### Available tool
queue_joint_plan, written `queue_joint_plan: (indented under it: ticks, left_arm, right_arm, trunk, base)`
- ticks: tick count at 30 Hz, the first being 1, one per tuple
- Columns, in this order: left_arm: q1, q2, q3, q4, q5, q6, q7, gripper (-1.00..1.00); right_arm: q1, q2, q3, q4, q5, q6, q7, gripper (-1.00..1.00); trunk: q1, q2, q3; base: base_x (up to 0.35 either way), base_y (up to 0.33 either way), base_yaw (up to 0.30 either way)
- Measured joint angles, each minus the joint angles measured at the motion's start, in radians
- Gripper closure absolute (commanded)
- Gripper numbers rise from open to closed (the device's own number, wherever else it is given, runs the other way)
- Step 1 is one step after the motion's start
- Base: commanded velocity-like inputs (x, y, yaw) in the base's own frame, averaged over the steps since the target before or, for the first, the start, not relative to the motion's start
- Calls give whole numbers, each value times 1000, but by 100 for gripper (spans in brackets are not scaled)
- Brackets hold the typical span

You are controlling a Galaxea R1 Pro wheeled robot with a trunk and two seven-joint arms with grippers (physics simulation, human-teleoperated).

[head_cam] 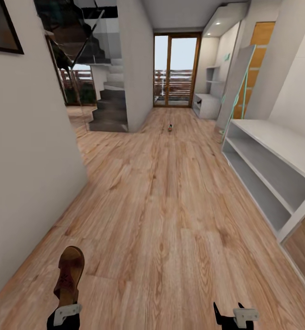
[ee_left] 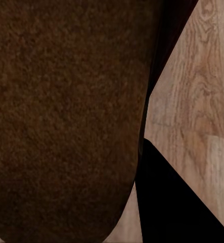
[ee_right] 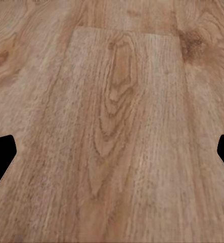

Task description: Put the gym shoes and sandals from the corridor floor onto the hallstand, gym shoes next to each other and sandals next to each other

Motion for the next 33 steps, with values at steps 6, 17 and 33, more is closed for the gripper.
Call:
queue_joint_plan:
  ticks: [6,17,33]
  left_arm:
    - [0,0,0,1,0,0,1,100]
    - [0,0,0,1,0,-1,0,100]
    - [0,-1,0,1,0,-1,0,100]
  right_arm:
    - [0,0,0,0,0,0,0,-100]
    - [0,0,0,0,1,-1,0,-100]
    - [0,0,0,0,1,-3,-1,-100]
  trunk:
    - [0,0,0]
    - [0,0,0]
    - [0,0,0]
  base:
    - [337,0,0]
    - [337,0,0]
    - [337,0,0]
